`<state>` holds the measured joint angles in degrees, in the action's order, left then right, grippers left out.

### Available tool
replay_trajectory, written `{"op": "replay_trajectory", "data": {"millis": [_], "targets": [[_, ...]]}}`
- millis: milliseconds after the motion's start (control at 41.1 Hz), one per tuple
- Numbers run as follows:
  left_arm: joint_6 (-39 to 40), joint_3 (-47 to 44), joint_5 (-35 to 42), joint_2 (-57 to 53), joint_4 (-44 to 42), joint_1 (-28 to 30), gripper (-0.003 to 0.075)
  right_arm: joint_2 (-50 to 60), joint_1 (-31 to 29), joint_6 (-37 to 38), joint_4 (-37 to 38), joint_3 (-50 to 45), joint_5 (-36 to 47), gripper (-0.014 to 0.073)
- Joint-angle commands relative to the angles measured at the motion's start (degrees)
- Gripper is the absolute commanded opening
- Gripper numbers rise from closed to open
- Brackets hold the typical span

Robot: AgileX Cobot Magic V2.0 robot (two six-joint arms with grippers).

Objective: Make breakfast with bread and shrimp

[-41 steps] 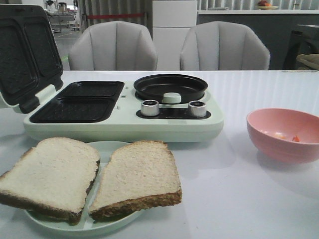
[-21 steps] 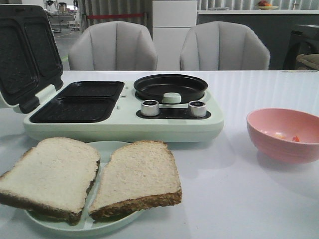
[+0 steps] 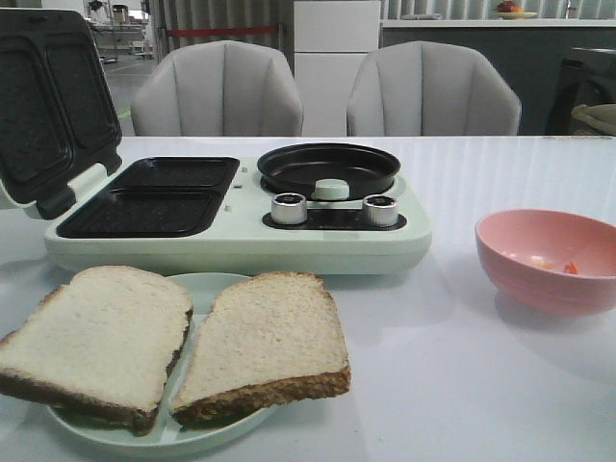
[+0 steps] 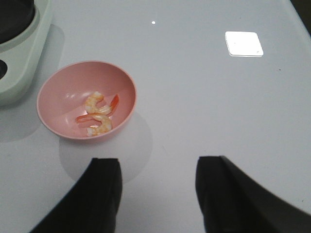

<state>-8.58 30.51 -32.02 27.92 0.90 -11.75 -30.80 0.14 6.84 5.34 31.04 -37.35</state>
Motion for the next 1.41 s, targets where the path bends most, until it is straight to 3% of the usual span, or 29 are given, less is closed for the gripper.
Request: {"op": "replay_trajectory", "data": {"millis": [0, 413, 608, 730, 851, 1094, 1386], "targets": [[-3.8, 1.8, 4.7, 1.9, -0.9, -6.2, 0.0594, -0.6, -0.1, -0.4, 0.8, 1.4, 3.8, 0.0472], [-3.3, 1.8, 0.1, 16.3, -22.3, -34.7, 0.0594, -0.6, -0.1, -0.4, 0.8, 1.4, 3.8, 0.0472], [13.2, 1.8, -7.2, 28.3, -43.5, -45.6, 0.0594, -0.6, -0.1, -0.4, 0.8, 1.4, 3.8, 0.0472], [21.4, 1.8, -10.1, 36.1, -52.1, -50.9, 0.0594, -0.6, -0.1, -0.4, 0.8, 1.4, 3.8, 0.0472], [21.9, 1.8, -12.3, 43.0, -53.8, -52.8, 0.0594, -0.6, -0.1, -0.4, 0.8, 1.4, 3.8, 0.0472], [33.4, 1.8, -14.3, 51.0, -63.7, -52.9, 0.0594, -0.6, -0.1, -0.4, 0.8, 1.4, 3.8, 0.0472], [35.3, 1.8, -15.0, 56.8, -66.2, -52.7, 0.0594, -0.6, -0.1, -0.4, 0.8, 1.4, 3.8, 0.0472]]}}
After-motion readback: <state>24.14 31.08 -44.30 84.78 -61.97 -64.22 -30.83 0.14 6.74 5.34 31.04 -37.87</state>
